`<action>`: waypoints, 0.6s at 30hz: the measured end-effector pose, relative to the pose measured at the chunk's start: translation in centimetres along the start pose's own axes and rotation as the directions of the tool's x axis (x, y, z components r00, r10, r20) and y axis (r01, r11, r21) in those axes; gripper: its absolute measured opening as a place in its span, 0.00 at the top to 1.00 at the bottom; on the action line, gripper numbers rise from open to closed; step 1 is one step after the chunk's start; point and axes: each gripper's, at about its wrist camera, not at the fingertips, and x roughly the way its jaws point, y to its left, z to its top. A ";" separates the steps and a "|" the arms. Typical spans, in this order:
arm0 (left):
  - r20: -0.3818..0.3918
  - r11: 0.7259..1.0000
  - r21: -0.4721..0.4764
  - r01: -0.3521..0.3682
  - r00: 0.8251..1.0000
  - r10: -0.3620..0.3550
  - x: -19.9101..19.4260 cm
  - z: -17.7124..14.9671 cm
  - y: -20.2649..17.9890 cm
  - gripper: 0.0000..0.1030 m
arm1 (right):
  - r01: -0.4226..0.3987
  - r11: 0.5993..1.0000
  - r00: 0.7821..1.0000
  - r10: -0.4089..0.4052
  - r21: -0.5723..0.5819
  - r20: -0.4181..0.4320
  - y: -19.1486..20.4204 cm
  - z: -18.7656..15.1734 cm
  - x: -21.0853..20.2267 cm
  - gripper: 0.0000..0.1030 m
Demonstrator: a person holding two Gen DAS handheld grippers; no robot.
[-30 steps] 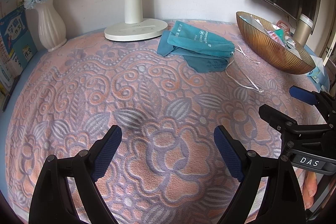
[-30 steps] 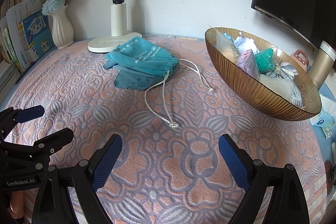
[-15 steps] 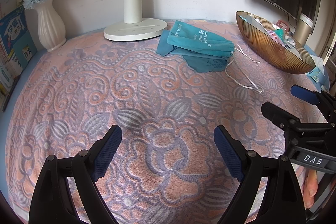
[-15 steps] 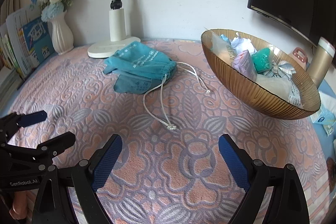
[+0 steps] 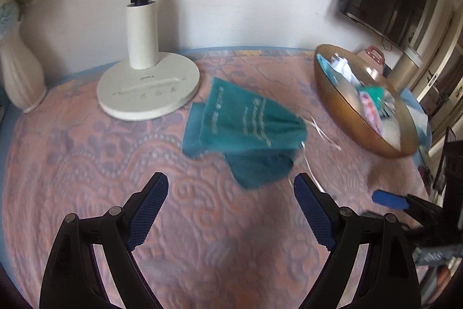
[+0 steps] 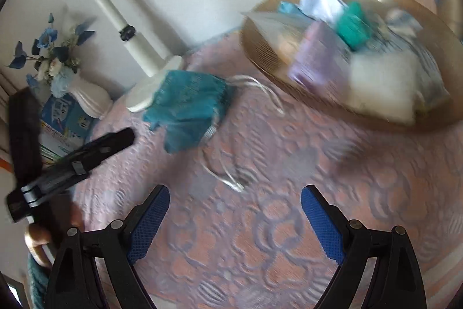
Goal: Organize soft objects
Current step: 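Grasp the teal drawstring bag with the right gripper while the left grasps the teal cloth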
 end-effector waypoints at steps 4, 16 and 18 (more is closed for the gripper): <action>0.009 1.000 -0.003 -0.018 1.000 0.018 1.4 0.8 2.2 0.21 | 0.000 0.997 1.000 0.002 -0.082 0.017 3.6 3.1 2.1 0.14; 0.050 0.986 -0.135 0.099 0.994 -0.093 1.4 -1.3 10.1 0.35 | 0.093 0.990 0.995 -0.096 -0.103 -0.026 5.3 8.1 11.7 0.19; 0.049 0.984 -0.144 0.103 0.994 -0.097 1.2 -1.7 10.6 0.35 | 0.122 0.986 0.992 -0.121 -0.111 0.019 5.3 7.9 11.1 0.35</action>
